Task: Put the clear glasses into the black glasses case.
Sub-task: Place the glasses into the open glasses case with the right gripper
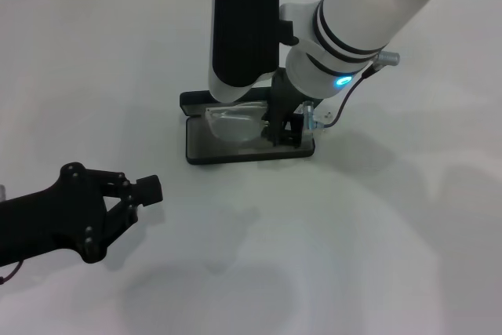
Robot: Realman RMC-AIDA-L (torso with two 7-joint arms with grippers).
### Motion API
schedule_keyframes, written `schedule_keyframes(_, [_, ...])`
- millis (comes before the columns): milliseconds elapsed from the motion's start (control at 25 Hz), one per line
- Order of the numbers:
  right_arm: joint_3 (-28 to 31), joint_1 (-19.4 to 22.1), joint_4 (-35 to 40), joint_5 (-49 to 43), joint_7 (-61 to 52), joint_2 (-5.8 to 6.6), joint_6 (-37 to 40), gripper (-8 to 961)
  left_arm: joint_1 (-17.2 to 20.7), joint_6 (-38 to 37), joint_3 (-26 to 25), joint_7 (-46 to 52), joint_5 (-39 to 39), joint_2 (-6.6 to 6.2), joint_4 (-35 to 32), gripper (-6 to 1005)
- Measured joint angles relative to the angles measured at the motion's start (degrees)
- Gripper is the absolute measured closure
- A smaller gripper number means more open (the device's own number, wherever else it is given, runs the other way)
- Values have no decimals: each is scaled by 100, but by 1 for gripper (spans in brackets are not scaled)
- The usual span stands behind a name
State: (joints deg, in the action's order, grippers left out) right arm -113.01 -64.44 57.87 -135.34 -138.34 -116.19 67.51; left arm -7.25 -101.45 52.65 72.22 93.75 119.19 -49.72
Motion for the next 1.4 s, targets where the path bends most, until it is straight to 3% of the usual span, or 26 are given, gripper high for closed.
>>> schedule_keyframes(480, [-291,66,-74,52,0,0,-350,824,-15,3,0,-7,-2,8,24,966])
schedule_keyframes(1400, [-300,77,-164,44,-9,0,-460,820,-22,3,0,-68,-16,16,24,965])
